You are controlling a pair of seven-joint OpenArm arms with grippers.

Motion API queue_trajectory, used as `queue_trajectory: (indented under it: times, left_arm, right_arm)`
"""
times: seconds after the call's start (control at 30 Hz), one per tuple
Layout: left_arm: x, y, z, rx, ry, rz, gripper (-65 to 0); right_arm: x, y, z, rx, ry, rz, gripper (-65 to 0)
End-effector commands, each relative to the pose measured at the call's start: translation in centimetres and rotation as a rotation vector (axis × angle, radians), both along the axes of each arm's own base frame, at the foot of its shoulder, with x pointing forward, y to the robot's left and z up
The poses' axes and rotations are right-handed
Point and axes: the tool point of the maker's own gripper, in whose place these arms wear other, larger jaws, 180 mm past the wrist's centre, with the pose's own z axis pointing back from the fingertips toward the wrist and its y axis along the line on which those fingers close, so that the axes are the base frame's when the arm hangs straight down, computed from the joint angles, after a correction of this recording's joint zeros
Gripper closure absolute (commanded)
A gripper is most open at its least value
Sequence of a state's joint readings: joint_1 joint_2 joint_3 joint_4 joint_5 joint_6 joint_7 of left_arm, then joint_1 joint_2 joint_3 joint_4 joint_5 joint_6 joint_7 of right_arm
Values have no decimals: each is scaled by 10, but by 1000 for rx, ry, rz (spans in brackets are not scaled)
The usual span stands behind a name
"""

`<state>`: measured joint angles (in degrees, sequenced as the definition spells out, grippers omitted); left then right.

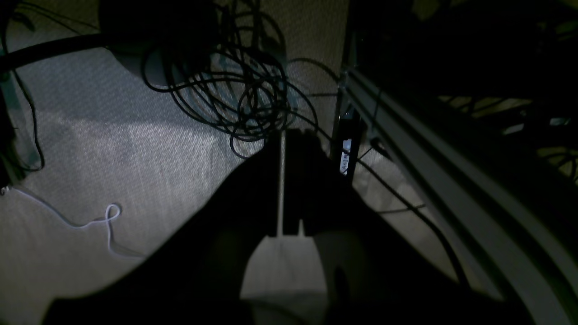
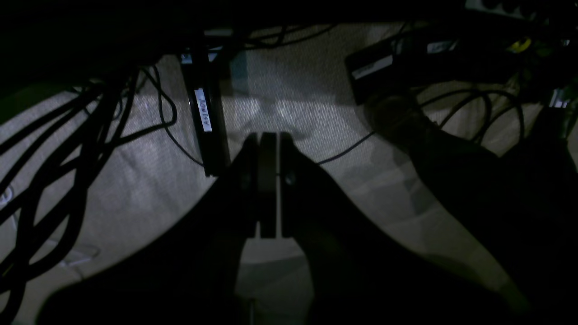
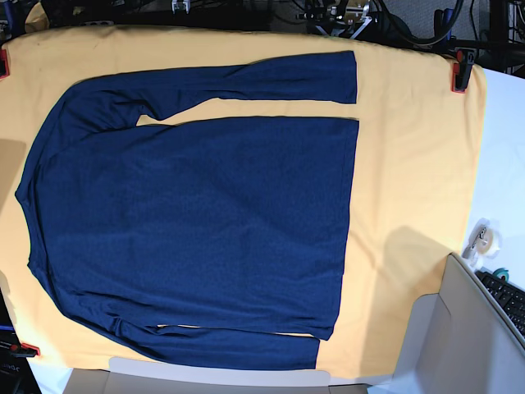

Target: Fold the T-shirt properly

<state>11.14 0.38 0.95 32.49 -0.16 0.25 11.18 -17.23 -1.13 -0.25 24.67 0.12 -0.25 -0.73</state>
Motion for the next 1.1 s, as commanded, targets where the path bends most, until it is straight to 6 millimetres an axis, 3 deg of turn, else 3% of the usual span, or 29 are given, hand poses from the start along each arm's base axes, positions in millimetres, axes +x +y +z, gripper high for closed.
queue_trajectory:
  times: [0.0, 0.13, 0.27, 0.6, 0.9, 1.07]
  left_arm:
    - [-2, 0, 3, 3, -13, 2, -1]
    - [-5, 3, 17, 12, -63, 2, -1]
    - [-13, 5, 30, 19, -98, 1, -1]
    - [-43, 10, 65, 35, -147, -6, -1]
    - [-64, 16, 121, 55, -220, -26, -1]
    - [-73, 0, 164, -28, -270, -93, 0]
  right_arm:
    - [-10, -1, 3, -1, -1, -7, 0]
    - [-16, -3, 13, -7, -36, -1, 0]
    - [-21, -20, 29, -32, -79, 22, 0]
    - [-31, -49, 85, -78, -187, 89, 0]
    - [-56, -47, 120, -74, -197, 99, 0]
    - [-47, -42, 150, -67, -257, 107, 0]
